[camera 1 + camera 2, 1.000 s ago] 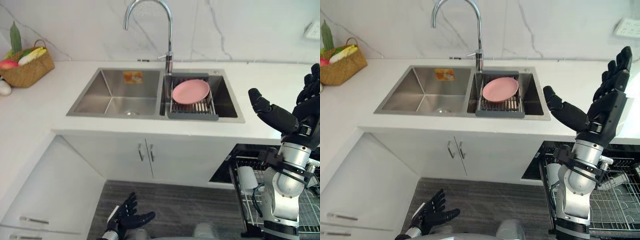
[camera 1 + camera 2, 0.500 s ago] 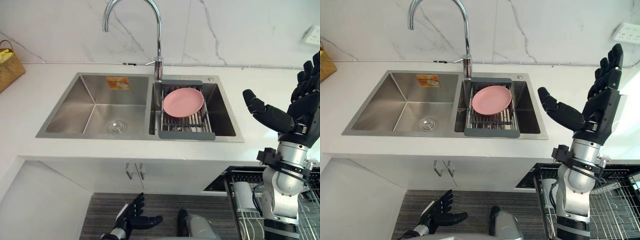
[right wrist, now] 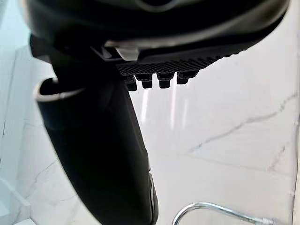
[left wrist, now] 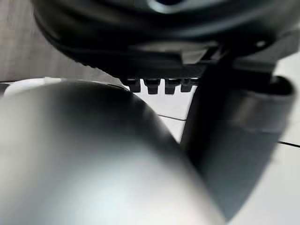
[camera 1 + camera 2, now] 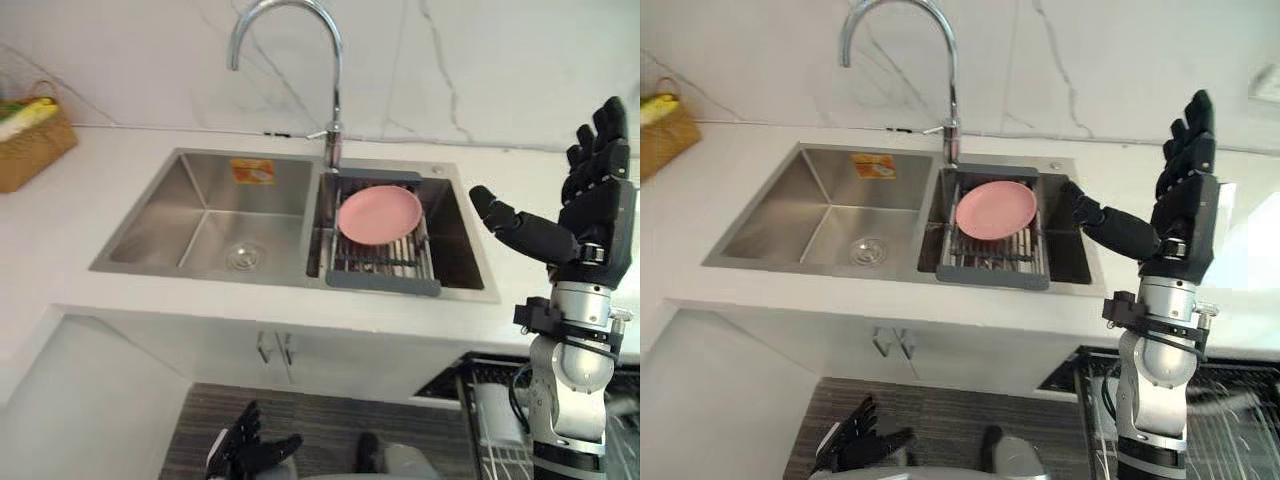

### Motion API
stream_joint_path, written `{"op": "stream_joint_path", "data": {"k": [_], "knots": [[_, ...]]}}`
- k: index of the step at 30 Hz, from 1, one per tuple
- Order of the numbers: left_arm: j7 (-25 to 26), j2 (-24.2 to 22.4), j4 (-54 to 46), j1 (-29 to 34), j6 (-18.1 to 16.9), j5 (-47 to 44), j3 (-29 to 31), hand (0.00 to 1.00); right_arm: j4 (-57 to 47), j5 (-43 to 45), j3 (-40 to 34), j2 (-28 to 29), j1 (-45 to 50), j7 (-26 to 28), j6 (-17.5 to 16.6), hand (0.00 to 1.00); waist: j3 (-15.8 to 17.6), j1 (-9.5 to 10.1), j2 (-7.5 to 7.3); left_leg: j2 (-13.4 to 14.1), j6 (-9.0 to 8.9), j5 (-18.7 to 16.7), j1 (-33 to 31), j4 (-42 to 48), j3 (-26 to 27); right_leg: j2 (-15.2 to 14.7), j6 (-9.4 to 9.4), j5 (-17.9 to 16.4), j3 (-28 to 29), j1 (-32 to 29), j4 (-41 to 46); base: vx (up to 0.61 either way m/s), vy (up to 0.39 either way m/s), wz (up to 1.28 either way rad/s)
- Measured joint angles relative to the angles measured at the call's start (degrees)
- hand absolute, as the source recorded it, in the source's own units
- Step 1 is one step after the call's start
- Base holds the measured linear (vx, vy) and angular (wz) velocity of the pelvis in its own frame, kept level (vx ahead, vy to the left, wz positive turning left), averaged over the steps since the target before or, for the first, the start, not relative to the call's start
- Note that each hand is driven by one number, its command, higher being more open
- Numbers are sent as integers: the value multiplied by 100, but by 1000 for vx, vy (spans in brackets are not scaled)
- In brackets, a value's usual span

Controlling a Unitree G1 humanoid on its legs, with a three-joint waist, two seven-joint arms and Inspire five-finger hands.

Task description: Walk over to the sink, pick up the cup, carry it to the dishwasher, place the cup inside the dishwasher, then close the dishwasher door

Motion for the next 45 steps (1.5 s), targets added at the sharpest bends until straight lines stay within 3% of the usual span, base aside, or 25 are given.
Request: {"op": "stream_joint_path", "data": {"k": [1, 2, 4, 6, 10, 16, 21, 27, 33, 45], "knots": [[2, 6, -28, 18, -38, 4, -37, 100, 67, -14, 60, -6, -41, -1, 27, 100, -2, 0, 5, -73, -40, 126, -65, -359, -115, -1, 19, -12, 21, 22, -23, 161, 15, -20], [2, -8, -114, 65, -53, -7, -50, 100, 128, -56, 164, -15, -102, -4, 118, 100, -5, 48, 24, -148, -119, 520, -142, -887, -421, 37, 54, -20, 112, 40, -84, 191, 69, -62], [-20, 9, -157, 50, 6, -243, -215, 100, 203, -156, 324, -90, -203, -5, 236, 100, -42, 166, 73, -222, -8, 1405, 145, -1353, -503, 121, 197, 67, 443, 132, -241, 285, 117, -82], [-51, 204, -67, -20, 74, -276, -356, 100, 206, -285, 294, -167, -223, -4, 252, 100, -44, 78, -104, -382, 111, 1496, 387, -1731, -376, -54, 355, 197, 485, 237, -368, 299, 65, -21], [12, 257, 51, -127, 71, -274, -481, 100, 362, -933, 164, -483, -353, -83, 274, 100, -55, 72, -106, -588, 230, 1574, 763, -2180, -373, -237, 406, 223, 407, 465, -462, 200, 55, 11], [74, 335, 52, -159, 63, -224, -552, 100, 515, -2230, 375, -913, -701, 115, 433, 100, -86, 134, -152, -597, 212, 1656, 960, -2556, -475, -226, 416, 225, 299, 524, -457, 43, 3, 11], [42, 431, 77, -153, 91, -340, -532, 100, 675, -3695, 828, -1080, -983, 669, 512, 100, -156, 175, -319, -660, 173, 1784, 900, -2725, -348, -283, 513, 155, 359, 398, -595, -85, -23, -12], [0, 512, 82, -150, 131, -345, -526, 100, 687, -4856, 1338, -1545, -1154, 1225, 252, 100, -266, 191, -461, -659, 156, 2014, 896, -2999, -344, -269, 504, 161, 362, 247, -612, -89, -21, -2], [18, 581, 81, -177, 192, -347, -526, 100, 693, -5568, 1463, -1632, -1404, 1261, -12, 100, -381, 295, -637, -664, 171, 2066, 898, -3115, -247, -269, 518, 226, 460, 146, -617, -1, 2, -6], [137, 595, 85, -133, 218, -405, -547, 100, 974, -7038, 1786, -1655, -1159, 1213, -6, 100, -396, 237, -649, -801, 246, 2108, 863, -3132, -301, -371, 582, 268, 399, 135, -631, -23, 11, 2]]}}
